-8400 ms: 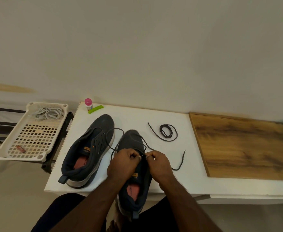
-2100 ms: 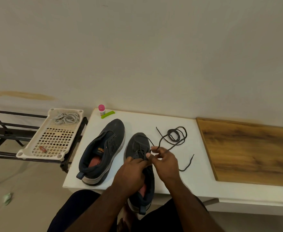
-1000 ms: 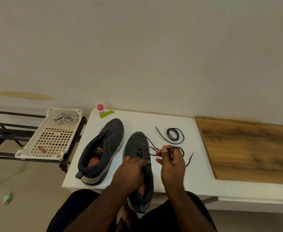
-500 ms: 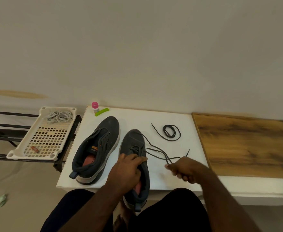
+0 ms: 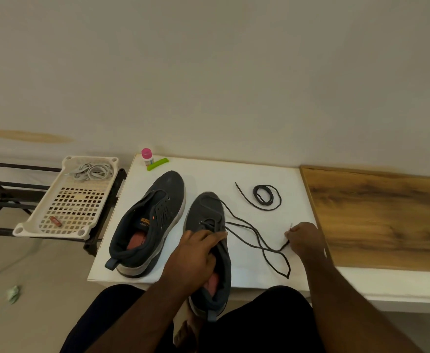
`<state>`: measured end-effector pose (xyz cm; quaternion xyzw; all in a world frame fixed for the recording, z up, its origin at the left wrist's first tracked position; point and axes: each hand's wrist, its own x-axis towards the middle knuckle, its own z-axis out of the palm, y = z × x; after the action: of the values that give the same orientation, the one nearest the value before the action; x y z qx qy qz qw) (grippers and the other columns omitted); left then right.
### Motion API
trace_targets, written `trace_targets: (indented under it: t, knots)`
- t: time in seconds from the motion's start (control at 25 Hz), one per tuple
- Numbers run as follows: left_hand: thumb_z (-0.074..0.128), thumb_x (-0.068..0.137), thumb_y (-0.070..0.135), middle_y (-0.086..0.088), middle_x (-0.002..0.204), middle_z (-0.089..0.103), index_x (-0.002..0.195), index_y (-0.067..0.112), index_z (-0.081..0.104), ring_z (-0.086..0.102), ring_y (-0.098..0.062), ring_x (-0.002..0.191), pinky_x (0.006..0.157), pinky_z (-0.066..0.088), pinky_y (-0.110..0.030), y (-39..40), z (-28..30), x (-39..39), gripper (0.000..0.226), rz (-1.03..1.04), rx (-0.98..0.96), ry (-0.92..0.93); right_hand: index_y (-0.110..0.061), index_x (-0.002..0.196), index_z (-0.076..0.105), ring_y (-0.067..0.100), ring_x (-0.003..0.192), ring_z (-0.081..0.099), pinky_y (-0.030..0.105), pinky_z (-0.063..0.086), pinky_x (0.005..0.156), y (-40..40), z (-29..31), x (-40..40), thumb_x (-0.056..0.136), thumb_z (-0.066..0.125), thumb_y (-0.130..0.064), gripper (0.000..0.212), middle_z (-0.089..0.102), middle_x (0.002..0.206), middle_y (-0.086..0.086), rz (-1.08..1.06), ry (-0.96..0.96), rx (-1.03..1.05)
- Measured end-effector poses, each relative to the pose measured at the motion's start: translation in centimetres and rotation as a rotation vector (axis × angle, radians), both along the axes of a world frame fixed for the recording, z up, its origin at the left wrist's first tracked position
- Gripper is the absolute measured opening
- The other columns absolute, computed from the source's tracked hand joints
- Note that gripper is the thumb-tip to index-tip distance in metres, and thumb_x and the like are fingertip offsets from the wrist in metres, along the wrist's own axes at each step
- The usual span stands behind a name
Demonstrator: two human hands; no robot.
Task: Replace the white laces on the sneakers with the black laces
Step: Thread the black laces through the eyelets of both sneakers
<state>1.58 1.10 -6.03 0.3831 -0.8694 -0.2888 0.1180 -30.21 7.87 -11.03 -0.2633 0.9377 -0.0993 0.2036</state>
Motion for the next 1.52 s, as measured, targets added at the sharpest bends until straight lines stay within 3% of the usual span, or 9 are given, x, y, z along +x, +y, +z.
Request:
trace_targets:
  t: [0.12, 0.24, 0.36, 0.52, 0.64, 0.76, 0.92, 1.24, 1.52]
  knots:
    - [0.056, 0.091, 0.025, 0.008, 0.141, 0.040, 0.147, 0.035, 0.036, 0.040, -0.013, 0.128, 0.107, 0.038, -0.026, -0.1, 0.2, 0.3, 0.060, 0.088, 0.053, 0.081, -0.007, 0.093, 0.067, 0.025, 0.085, 0.065, 0.031, 0.051, 0.071, -1.2, 1.0, 0.7, 0.092, 0.056, -0.019, 0.016, 0.070, 0.093, 0.009, -0.009, 0.068, -0.121]
    - [0.064, 0.086, 0.033, 0.005, 0.133, 0.042, 0.142, 0.028, 0.041, 0.046, -0.013, 0.121, 0.100, 0.038, -0.024, -0.2, 0.5, 0.5, 0.061, 0.244, 0.159, 0.108, -0.010, 0.102, 0.066, 0.028, 0.099, 0.060, 0.032, 0.045, 0.081, -2.9, 6.0, 2.9, 0.097, 0.058, -0.017, 0.012, 0.070, 0.104, 0.006, -0.015, 0.270, -0.685]
    - [0.066, 0.083, 0.041, 0.005, 0.120, 0.046, 0.131, 0.027, 0.050, 0.051, -0.013, 0.107, 0.089, 0.039, -0.023, -0.5, 0.8, -0.2, 0.052, 0.361, 0.236, 0.081, -0.014, 0.108, 0.068, 0.021, 0.098, 0.062, 0.033, 0.049, 0.084, -5.6, 12.3, 6.7, 0.096, 0.064, -0.015, 0.013, 0.071, 0.105, -0.002, 0.265, 0.390, -1.061]
    - [0.065, 0.082, 0.043, 0.003, 0.112, 0.049, 0.117, 0.023, 0.054, 0.054, -0.016, 0.099, 0.083, 0.043, -0.026, -0.8, 1.5, -1.0, 0.042, 0.408, 0.223, -0.010, -0.025, 0.104, 0.077, 0.005, 0.089, 0.068, 0.032, 0.055, 0.087, -6.2, 13.0, 12.8, 0.090, 0.072, -0.021, 0.015, 0.074, 0.097, -0.015, 0.477, -0.080, -0.807]
    - [0.060, 0.083, 0.036, 0.003, 0.097, 0.056, 0.099, 0.021, 0.057, 0.056, -0.013, 0.084, 0.071, 0.045, -0.027, -1.3, 1.8, -1.0, 0.022, 0.375, 0.205, -0.060, -0.027, 0.086, 0.077, 0.004, 0.075, 0.068, 0.038, 0.058, 0.080, -4.9, 9.8, 16.5, 0.086, 0.073, -0.024, 0.004, 0.072, 0.076, -0.015, 0.381, -0.378, -0.660]
    - [0.055, 0.086, 0.028, 0.005, 0.081, 0.063, 0.089, 0.022, 0.066, 0.059, -0.009, 0.072, 0.070, 0.053, -0.032, -2.1, 2.1, -0.3, 0.013, 0.381, 0.227, -0.023, -0.025, 0.087, 0.074, 0.006, 0.074, 0.067, 0.028, 0.056, 0.074, -4.3, 7.2, 18.2, 0.089, 0.068, -0.024, 0.007, 0.072, 0.079, -0.009, 0.326, -0.347, -0.554]
    - [0.058, 0.090, 0.021, 0.008, 0.083, 0.070, 0.099, 0.024, 0.074, 0.063, -0.004, 0.074, 0.064, 0.048, -0.018, -2.5, 2.5, 0.8, 0.019, 0.466, 0.371, 0.130, -0.021, 0.089, 0.074, 0.001, 0.075, 0.062, 0.007, 0.041, 0.065, -4.9, 6.2, 19.1, 0.090, 0.064, -0.020, 0.010, 0.068, 0.082, -0.011, 0.372, -0.272, -0.466]
    - [0.057, 0.091, 0.020, 0.010, 0.093, 0.072, 0.107, 0.026, 0.075, 0.064, -0.003, 0.083, 0.074, 0.049, -0.021, -2.7, 2.2, 0.9, 0.024, 0.496, 0.471, 0.195, -0.014, 0.086, 0.072, 0.012, 0.073, 0.064, 0.017, 0.047, 0.065, -5.8, 5.7, 19.3, 0.093, 0.059, -0.020, 0.016, 0.070, 0.080, 0.000, 0.462, -0.214, -0.377]
    - [0.060, 0.094, 0.023, -0.002, 0.086, 0.072, 0.089, 0.022, 0.073, 0.069, -0.021, 0.085, 0.079, 0.060, -0.044, -3.6, 1.8, 0.9, 0.014, 0.547, 0.652, 0.303, -0.019, 0.090, 0.072, 0.007, 0.075, 0.064, 0.019, 0.052, 0.072, -6.1, 5.4, 18.9, 0.093, 0.063, -0.019, 0.010, 0.069, 0.083, -0.005, 0.456, -0.262, -0.403]
